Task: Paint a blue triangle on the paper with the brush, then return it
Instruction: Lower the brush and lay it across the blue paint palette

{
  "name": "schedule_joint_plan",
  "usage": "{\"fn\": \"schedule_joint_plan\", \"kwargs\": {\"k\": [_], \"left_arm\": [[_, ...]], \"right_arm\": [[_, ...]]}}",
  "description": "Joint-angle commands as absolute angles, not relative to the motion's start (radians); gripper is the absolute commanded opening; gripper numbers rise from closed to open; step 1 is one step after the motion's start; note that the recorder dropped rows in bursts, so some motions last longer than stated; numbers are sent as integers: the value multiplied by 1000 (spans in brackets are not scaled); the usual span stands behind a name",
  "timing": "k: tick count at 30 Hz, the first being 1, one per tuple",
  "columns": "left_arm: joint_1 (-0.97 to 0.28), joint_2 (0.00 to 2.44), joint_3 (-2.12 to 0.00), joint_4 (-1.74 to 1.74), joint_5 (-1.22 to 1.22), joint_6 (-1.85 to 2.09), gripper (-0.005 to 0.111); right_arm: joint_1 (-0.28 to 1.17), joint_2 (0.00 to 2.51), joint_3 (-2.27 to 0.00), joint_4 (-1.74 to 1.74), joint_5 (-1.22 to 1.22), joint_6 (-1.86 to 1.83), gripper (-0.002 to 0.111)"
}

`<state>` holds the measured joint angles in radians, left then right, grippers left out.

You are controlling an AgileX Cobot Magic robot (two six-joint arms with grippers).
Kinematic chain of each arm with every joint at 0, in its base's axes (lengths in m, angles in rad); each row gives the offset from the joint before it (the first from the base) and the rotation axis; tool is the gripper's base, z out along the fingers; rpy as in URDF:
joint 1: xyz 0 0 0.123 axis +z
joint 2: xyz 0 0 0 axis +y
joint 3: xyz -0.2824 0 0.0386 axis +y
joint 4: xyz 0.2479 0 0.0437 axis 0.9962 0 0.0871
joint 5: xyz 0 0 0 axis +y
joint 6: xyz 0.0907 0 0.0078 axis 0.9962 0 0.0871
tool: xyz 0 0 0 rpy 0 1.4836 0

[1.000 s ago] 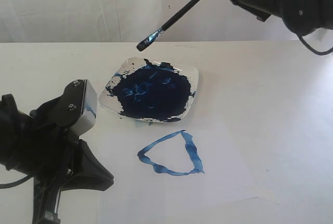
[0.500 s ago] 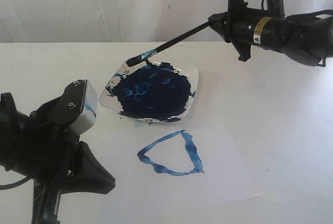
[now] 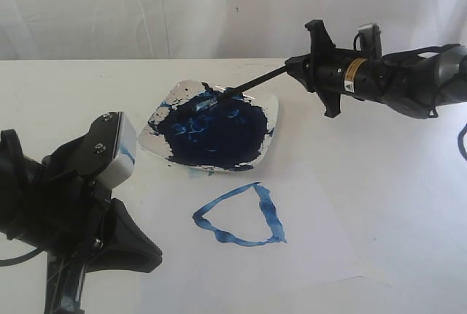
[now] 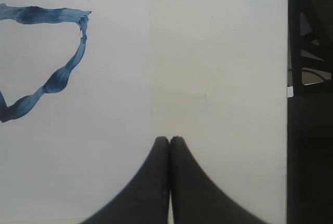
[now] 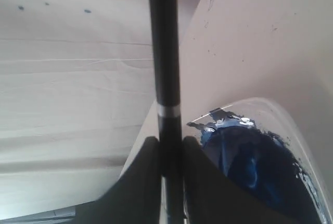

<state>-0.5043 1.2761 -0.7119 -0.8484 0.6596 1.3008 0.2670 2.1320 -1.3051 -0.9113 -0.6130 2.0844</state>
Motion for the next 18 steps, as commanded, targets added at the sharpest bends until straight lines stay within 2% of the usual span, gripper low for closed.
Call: {"fn": "schedule_joint_plan", "kwargs": {"k": [1, 10, 18], "left_arm": [[-511, 1268, -712, -874, 686, 1297, 0], [-511, 1268, -712, -874, 688, 1297, 0], [-511, 1268, -712, -874, 688, 1297, 0]], "right_arm": [[262, 2153, -1312, -914, -630, 2091, 0], [262, 2206, -1312, -882, -674, 2091, 0], [262, 2208, -1312, -882, -592, 2091, 0]]}}
